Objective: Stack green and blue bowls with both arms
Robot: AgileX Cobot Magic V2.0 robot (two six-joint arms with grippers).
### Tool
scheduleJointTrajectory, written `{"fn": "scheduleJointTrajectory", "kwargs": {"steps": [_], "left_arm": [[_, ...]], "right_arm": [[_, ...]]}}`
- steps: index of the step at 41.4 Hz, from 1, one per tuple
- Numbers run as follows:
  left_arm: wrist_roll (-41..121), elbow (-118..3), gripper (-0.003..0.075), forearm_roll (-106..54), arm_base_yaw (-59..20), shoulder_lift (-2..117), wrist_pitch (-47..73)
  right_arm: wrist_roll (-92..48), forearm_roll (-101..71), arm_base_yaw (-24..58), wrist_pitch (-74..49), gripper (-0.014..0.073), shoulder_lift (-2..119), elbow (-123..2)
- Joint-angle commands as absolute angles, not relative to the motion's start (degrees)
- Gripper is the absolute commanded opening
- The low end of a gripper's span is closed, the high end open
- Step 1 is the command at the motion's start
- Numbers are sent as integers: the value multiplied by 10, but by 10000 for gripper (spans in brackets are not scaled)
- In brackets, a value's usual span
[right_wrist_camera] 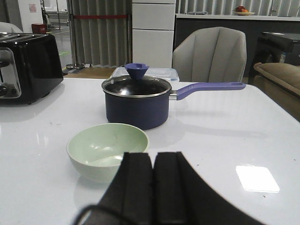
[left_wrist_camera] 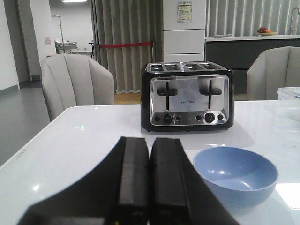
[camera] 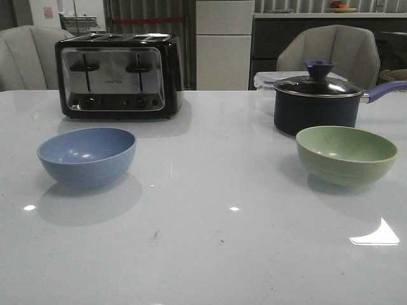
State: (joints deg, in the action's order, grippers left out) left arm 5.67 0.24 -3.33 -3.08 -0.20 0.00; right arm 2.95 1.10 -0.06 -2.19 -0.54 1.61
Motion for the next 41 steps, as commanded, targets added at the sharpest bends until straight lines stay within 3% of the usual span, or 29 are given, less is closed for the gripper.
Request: {"fn": "scheduleJointTrajectory", "kwargs": {"steps": [1,33,41], "left_arm": [[55,5,93,-37,-34,-13,-53],[55,3,93,-35,-34,-13,-66],[52,-63,93,-38,-34,-12,-56]], "right_arm": [[29,16,-3,23,27,-17,14],[29,16,-3,70,27,-17,12],[29,16,-3,25,27,-17,-70]]}}
